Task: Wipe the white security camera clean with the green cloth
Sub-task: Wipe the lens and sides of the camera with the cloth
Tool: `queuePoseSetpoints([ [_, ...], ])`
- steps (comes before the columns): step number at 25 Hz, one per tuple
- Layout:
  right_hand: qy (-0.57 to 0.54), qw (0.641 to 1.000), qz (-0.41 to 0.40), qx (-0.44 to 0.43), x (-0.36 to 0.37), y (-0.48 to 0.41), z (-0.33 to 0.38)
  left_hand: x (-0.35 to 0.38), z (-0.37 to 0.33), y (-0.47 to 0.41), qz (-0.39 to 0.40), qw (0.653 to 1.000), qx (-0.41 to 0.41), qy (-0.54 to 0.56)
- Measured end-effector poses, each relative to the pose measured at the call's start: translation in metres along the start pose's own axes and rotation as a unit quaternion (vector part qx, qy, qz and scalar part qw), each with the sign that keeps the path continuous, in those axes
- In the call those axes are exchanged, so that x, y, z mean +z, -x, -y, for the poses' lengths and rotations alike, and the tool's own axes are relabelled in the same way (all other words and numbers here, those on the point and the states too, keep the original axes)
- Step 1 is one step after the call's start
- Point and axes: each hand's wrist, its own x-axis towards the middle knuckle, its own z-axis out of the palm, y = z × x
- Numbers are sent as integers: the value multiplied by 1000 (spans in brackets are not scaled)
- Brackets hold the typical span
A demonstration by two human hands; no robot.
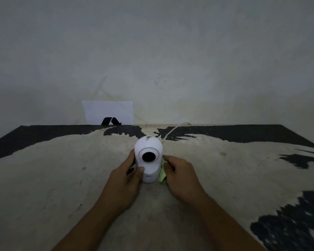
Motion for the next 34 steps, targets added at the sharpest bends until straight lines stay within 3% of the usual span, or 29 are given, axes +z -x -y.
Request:
queuePoseSetpoints([
  [4, -105, 990, -89, 30, -1, -4, 6, 1, 0, 0, -1, 1000, 0, -11],
  [10, -85, 990, -33, 108, -1, -2, 0, 1, 0, 0, 2, 1000, -4, -2],
  [17, -160, 978, -48, 121, -6, -4, 7, 0, 1, -1, 5, 1000, -11, -5],
  [23, -193, 977, -44, 74, -4, -3, 1, 0, 0, 0, 2, 1000, -6, 3],
  [27, -219, 968, 50, 107, -20, -4, -3, -3, 1, 0, 5, 1000, -2, 17],
  [30, -147, 979, 112, 89, -15, 4, -1, -2, 1, 0, 0, 1000, -3, 31],
  [34, -182, 976, 62, 103, -13, 0, 1, -2, 1, 0, 3, 999, -2, 34],
])
